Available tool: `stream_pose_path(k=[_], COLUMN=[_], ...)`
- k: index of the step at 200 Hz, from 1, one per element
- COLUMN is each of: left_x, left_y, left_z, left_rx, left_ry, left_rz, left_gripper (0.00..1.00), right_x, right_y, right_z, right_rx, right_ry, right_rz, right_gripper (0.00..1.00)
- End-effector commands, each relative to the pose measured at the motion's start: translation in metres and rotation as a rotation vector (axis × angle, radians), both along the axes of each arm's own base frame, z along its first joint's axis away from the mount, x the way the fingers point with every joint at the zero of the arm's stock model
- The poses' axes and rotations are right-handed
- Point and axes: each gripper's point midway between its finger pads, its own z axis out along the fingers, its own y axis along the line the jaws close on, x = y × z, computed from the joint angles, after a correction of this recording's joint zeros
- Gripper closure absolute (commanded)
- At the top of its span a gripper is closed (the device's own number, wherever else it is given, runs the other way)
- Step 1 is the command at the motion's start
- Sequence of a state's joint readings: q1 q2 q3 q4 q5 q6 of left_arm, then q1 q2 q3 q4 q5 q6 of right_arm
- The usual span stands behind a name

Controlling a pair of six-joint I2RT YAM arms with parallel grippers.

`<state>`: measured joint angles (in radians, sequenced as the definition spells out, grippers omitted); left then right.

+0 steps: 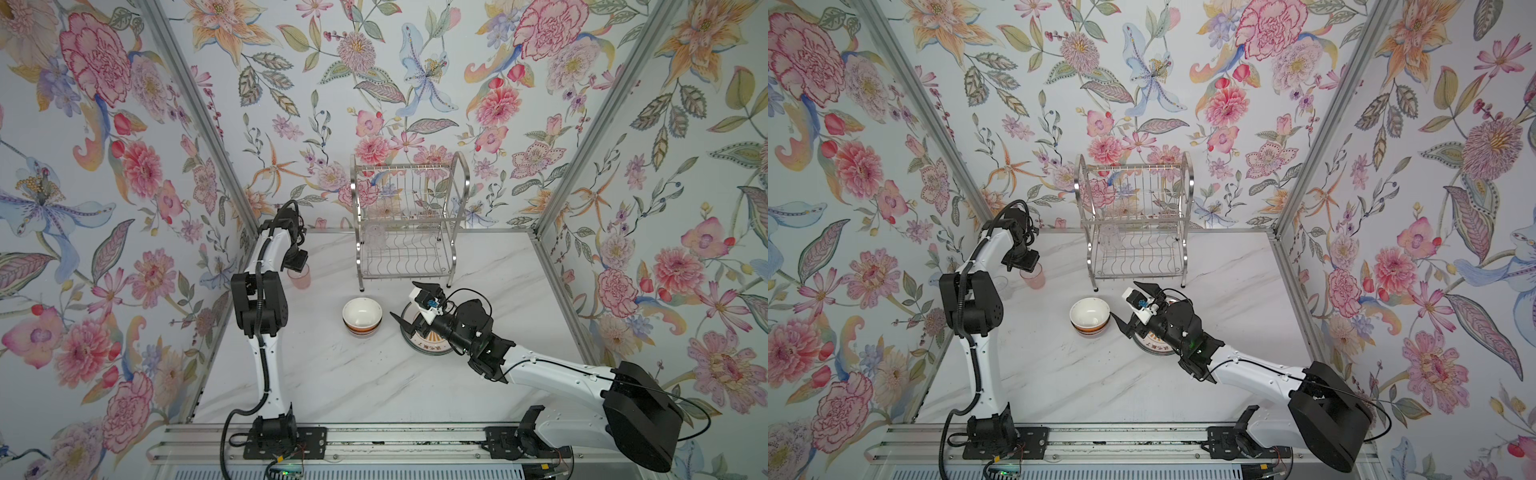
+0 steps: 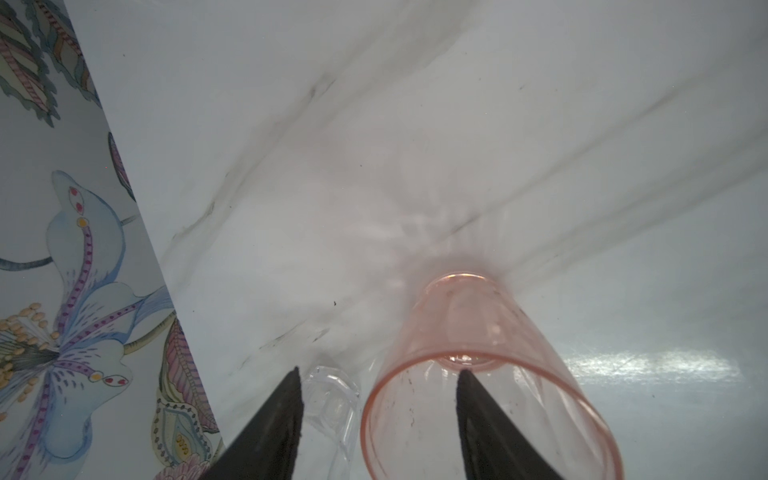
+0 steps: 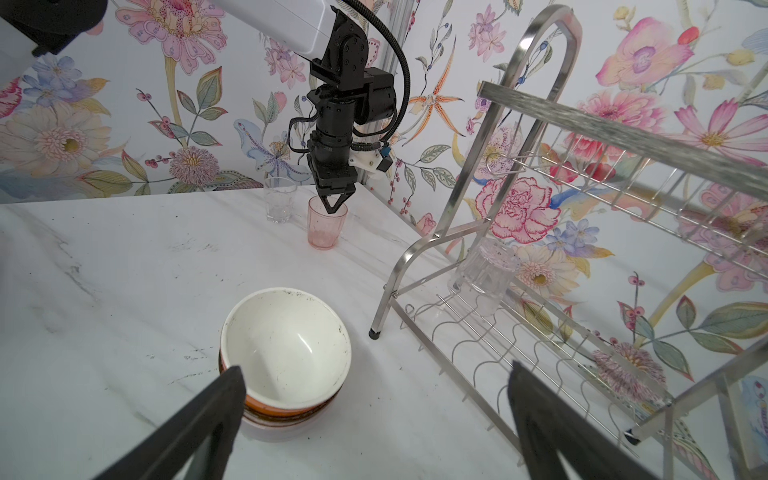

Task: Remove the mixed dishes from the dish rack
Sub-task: 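Open the left gripper to release the pink glass and raise it, then withdraw the left gripper while the right gripper reaches to the rack's clear glass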

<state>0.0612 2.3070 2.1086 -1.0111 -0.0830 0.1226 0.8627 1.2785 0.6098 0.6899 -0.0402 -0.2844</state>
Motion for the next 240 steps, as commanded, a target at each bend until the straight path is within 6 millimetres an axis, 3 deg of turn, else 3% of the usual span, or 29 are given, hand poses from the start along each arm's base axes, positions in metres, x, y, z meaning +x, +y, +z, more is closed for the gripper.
stream_pose_path(k=[1, 45, 74, 129, 199, 203, 210, 240], left_x=[-0.002, 0.000, 0.005, -0.003, -0.055, -0.055, -0.067, -0.096], left_y=[0.006, -0.004, -0.013, -0.047, -0.116, -0.118, -0.121, -0.123], left_z=[0.013, 0.039, 0.074, 0.150, 0.220, 0.216, 0.233, 0.235], left_rx=[-0.003, -0.028, -0.084, -0.128, -0.277, -0.289, -0.306, -0.274], left_ry=[-0.022, -0.120, -0.233, -0.428, -0.659, -0.665, -0.722, -0.805], left_rz=[0.043, 0.046, 0.037, -0.024, -0.187, -0.192, -0.208, -0.238], left_gripper=[0.31, 0.10, 0.02, 0.01, 0.01, 0.01, 0.01, 0.01], right_x=[0.002, 0.007, 0.010, 0.034, 0.074, 0.076, 0.079, 0.104], right_y=[0.001, 0.000, -0.004, -0.023, -0.013, -0.011, -0.007, -0.002], right_z=[0.004, 0.010, 0.015, 0.003, -0.017, -0.020, -0.021, -0.026], right_rx=[0.004, 0.015, 0.018, 0.032, 0.027, 0.022, 0.019, 0.008], right_ry=[-0.013, -0.019, -0.021, 0.000, 0.006, 0.010, 0.010, -0.002], right_rz=[-0.013, -0.028, -0.032, -0.061, -0.029, -0.021, -0.012, -0.006], right_gripper=[0.01, 0.01, 0.01, 0.01, 0.01, 0.01, 0.01, 0.01])
